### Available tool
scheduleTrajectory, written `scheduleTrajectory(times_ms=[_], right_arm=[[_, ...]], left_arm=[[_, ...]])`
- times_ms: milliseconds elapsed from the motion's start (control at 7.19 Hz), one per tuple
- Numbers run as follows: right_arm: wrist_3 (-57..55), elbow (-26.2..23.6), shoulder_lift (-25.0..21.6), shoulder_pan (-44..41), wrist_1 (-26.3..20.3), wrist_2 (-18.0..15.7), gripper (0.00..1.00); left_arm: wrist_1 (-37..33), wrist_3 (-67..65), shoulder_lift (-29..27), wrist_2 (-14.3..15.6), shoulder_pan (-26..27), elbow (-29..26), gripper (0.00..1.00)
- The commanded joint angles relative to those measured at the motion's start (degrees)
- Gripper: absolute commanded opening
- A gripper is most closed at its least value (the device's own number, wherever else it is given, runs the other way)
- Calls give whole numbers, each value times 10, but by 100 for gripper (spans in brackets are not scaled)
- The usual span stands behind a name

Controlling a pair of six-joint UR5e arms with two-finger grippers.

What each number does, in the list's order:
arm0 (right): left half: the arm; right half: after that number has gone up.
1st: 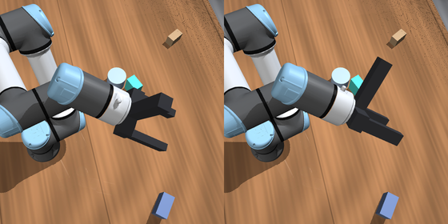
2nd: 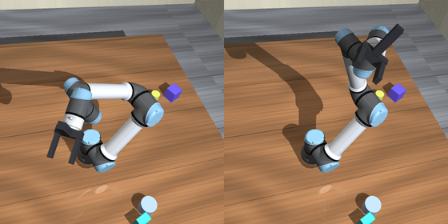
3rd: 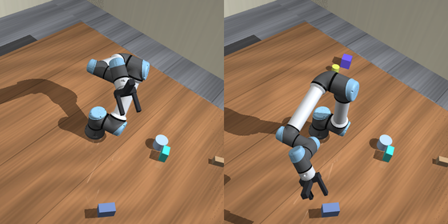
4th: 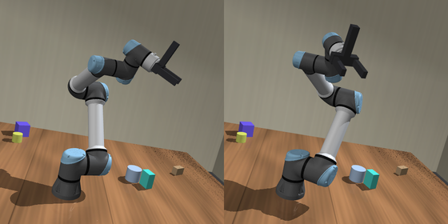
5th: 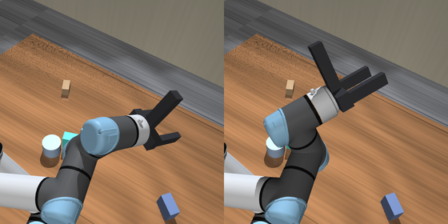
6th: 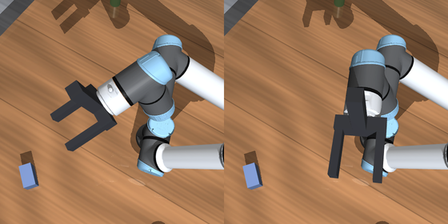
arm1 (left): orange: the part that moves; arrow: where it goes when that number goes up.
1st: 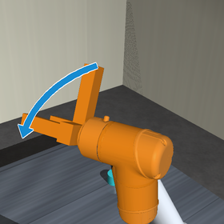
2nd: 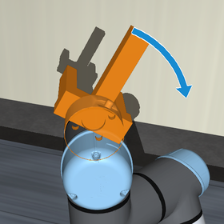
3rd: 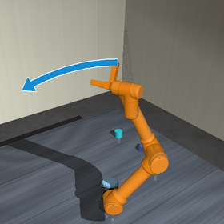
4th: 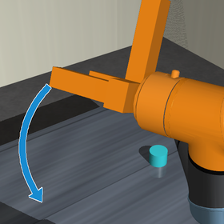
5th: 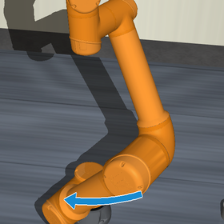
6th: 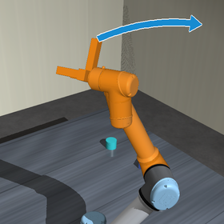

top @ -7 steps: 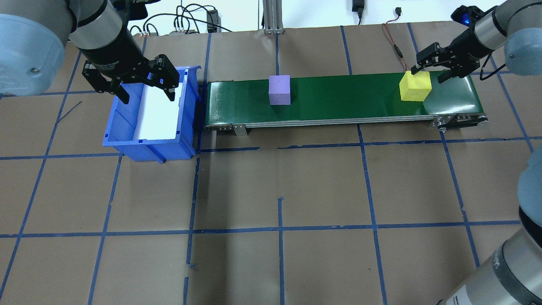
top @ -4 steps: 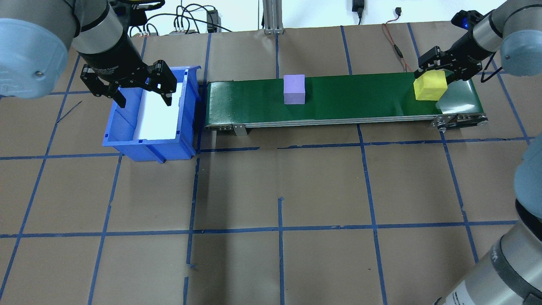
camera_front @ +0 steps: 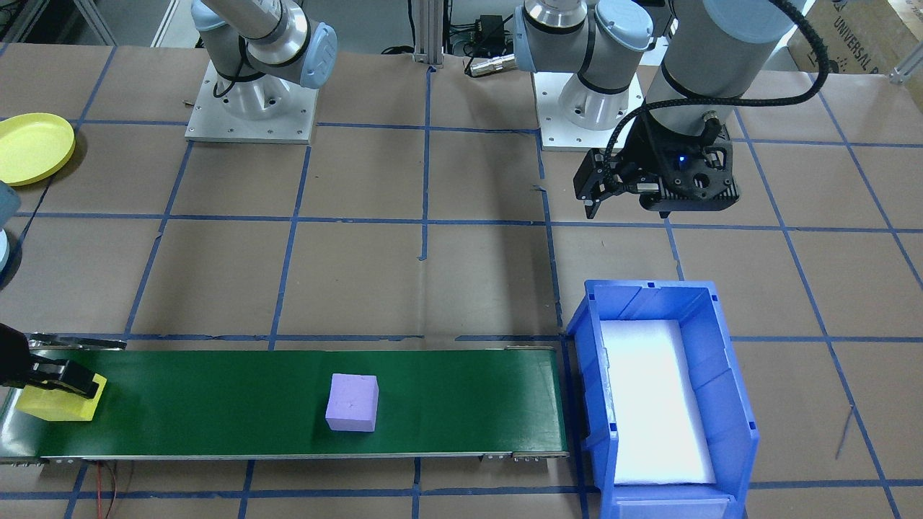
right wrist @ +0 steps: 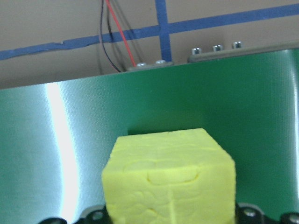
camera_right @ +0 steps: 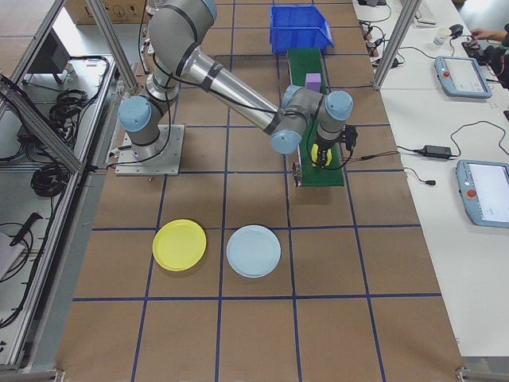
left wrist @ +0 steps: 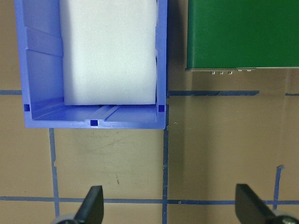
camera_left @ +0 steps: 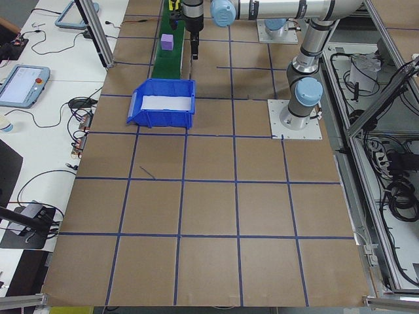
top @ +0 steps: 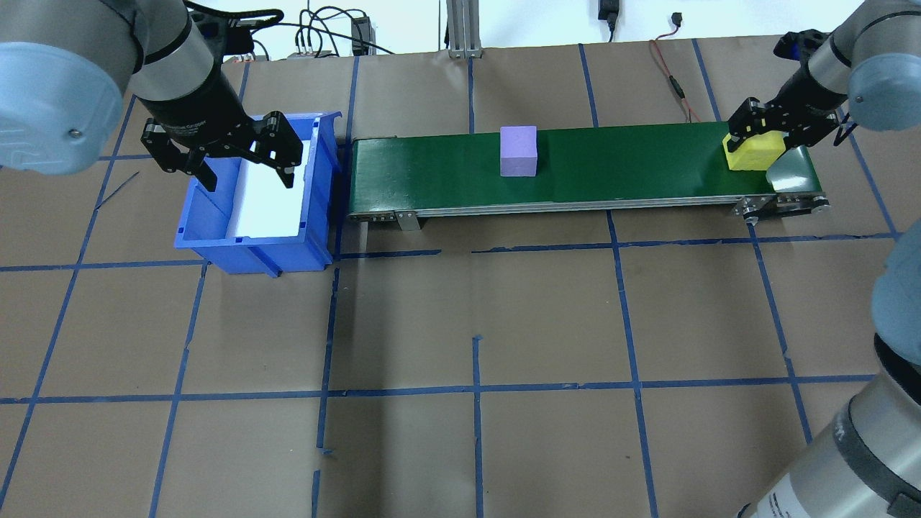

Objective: Move block left to right into plate

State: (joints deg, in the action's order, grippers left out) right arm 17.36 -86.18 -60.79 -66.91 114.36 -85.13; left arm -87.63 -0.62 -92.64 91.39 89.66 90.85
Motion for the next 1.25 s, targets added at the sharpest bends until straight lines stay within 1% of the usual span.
scheduleTrajectory(times_ms=[0, 139, 278, 417, 556, 695, 834, 973, 1112], right_arm=[[30, -9, -34, 3, -7, -48, 39], [42, -15, -50, 9, -30, -52, 39], [47, -34, -90, 21, -66, -69, 39], [58, -63, -121, 26, -70, -98, 39], [102, -92, -162, 83, -74, -104, 39], [165, -121, -194, 159, -98, -106, 39], [210, -138, -226, 205, -109, -123, 39], [247, -166, -239, 260, -120, -140, 39], [299, -203, -240, 320, -81, -134, 38]], left_arm=[[1, 0, 0, 0, 0, 0, 100], [-2, -1, 0, 0, 0, 0, 100], [-2, -3, 0, 0, 2, 1, 100], [-1, -3, 0, -2, 1, 1, 100], [-2, -8, 0, -3, 0, 3, 100], [-2, -7, 0, -3, 0, 2, 100], [-2, -8, 0, -3, 0, 2, 100], [-2, -8, 0, -4, 1, 3, 100], [-2, -8, 0, -3, 1, 3, 100]])
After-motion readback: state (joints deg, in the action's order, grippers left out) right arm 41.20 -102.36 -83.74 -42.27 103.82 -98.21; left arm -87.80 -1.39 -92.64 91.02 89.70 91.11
